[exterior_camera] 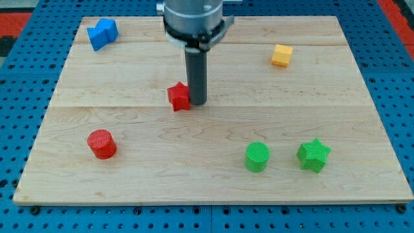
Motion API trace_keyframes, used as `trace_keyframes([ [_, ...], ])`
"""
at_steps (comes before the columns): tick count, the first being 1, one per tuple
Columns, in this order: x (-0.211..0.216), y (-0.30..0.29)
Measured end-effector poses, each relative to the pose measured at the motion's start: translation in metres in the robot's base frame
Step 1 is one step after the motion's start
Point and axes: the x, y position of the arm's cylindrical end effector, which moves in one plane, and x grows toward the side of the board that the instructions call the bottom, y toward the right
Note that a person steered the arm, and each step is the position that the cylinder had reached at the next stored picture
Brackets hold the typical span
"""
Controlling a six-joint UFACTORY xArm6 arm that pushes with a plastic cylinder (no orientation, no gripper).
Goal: Slide the red star to the bottom center
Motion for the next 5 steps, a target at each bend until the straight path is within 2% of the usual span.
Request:
trace_keyframes([
  [1, -0.013, -0.001],
  [2, 0.017, -0.038],
  [3, 0.083, -0.020],
  [4, 0.065, -0.004],
  [5, 0.002, -0.029],
])
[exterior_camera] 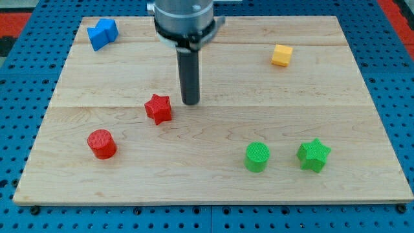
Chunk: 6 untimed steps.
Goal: Slide the red star to the bottom center
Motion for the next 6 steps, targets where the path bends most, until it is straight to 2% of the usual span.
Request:
trace_keyframes([
  [1, -0.001, -0.101],
  [2, 0.040, -0.033],
  [4, 0.008, 0.022],
  [6, 0.108, 0.019],
])
